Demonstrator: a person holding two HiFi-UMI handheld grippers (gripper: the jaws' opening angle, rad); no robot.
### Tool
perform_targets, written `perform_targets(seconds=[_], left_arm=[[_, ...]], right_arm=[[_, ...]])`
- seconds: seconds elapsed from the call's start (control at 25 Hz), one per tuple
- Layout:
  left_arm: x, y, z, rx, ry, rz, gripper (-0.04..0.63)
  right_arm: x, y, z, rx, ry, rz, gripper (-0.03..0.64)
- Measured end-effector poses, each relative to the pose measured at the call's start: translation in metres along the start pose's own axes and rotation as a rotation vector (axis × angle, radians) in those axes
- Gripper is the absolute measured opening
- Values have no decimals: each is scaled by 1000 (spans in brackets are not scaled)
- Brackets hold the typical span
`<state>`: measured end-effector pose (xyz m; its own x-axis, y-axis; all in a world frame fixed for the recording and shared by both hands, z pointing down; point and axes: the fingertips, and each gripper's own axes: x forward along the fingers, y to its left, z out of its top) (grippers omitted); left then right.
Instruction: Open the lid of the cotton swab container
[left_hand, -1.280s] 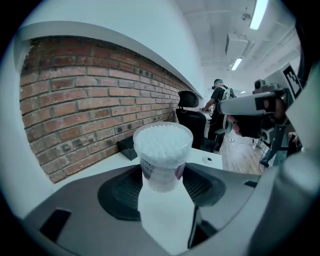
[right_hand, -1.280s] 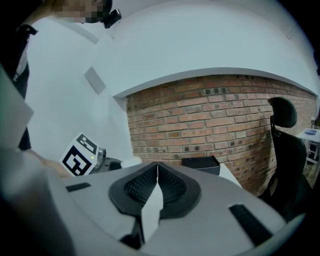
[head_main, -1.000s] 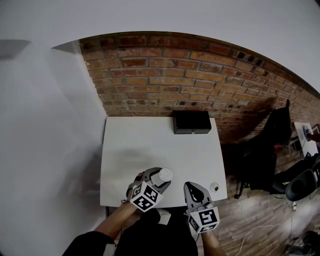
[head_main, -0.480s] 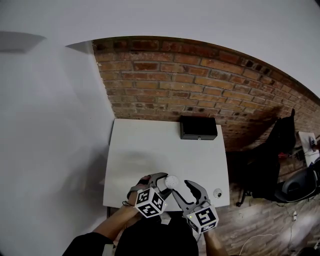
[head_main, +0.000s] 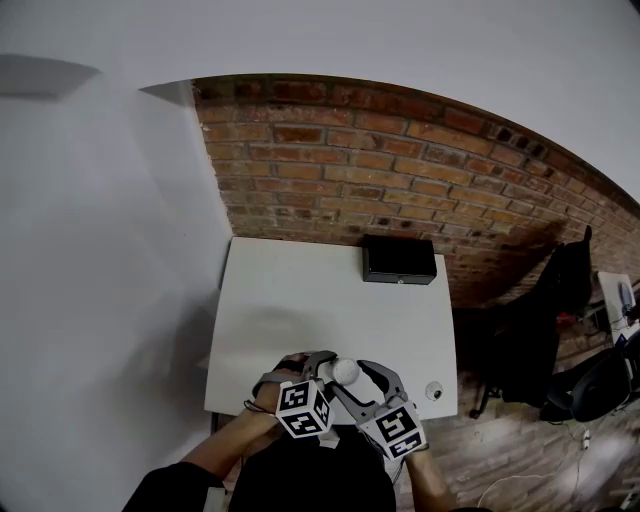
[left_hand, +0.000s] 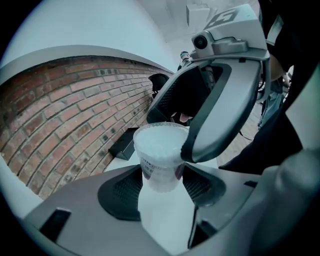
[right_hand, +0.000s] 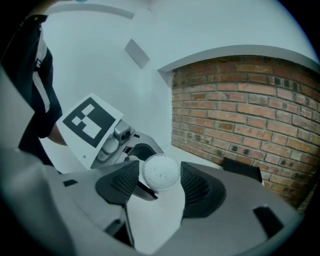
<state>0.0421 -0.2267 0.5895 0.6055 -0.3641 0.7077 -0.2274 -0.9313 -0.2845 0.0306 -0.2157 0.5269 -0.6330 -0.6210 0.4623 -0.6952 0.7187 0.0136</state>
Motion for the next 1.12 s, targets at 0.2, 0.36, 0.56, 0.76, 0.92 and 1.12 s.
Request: perform_targets(seconds=[0.2, 0.36, 0.56, 0.76, 0.92, 1.12], left_arm=[[3, -6, -3, 59, 46, -16, 261], [4, -9, -7, 101, 82, -22, 261], [5, -13, -8, 128, 93, -25, 261], [6, -16, -7, 142, 80, -29, 261], [3, -16, -4, 157, 56, -32, 261], [1, -17, -3, 182, 23, -23, 261]], right_arm=[[3, 1, -10, -7, 60, 30, 247], [5, 0, -18, 0, 101, 36, 247], [3, 0, -23, 22, 123, 46, 247], [1, -1, -27, 39, 135, 54, 247], [-2, -1, -26, 59, 137, 71, 247], [-4, -1, -26, 82, 147, 92, 247]])
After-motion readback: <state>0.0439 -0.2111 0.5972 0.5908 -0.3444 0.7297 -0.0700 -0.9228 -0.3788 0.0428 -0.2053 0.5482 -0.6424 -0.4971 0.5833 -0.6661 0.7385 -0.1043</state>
